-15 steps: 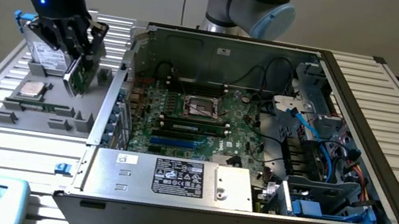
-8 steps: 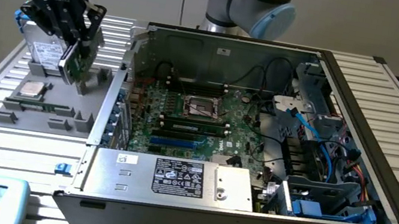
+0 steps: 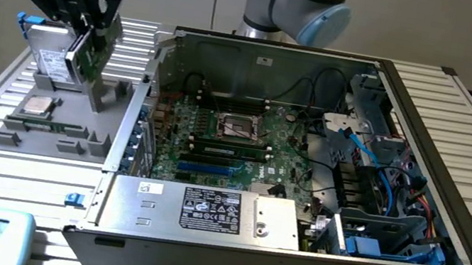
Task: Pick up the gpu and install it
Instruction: 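Pick up the gpu and move the gpu toward the slot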
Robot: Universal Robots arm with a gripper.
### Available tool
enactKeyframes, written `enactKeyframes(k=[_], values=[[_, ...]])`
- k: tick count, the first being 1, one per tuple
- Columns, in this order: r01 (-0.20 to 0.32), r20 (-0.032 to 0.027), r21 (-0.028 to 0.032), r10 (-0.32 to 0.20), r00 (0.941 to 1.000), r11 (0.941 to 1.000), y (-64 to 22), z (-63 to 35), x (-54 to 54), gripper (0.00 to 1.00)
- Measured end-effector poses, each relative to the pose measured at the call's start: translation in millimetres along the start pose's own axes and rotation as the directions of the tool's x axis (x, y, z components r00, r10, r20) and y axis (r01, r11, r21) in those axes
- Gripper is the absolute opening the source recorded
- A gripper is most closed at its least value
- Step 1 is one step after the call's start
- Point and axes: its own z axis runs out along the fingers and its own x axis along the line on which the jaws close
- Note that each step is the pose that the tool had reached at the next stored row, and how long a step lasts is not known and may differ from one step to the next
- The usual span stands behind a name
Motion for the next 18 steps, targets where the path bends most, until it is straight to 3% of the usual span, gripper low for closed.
enactKeyframes(k=[10,15,18], values=[[-0.001,-0.0047,-0.0047,0.001,1.0,1.0,0.8,-41.9,-36.3,0.28],[-0.002,-0.0125,-0.0079,0.002,0.9999,1.0,1.9,-47.0,-54.4,0.28],[-0.002,-0.0133,-0.009,0.002,0.9999,1.0,2.6,-47.6,-67.8,0.28]])
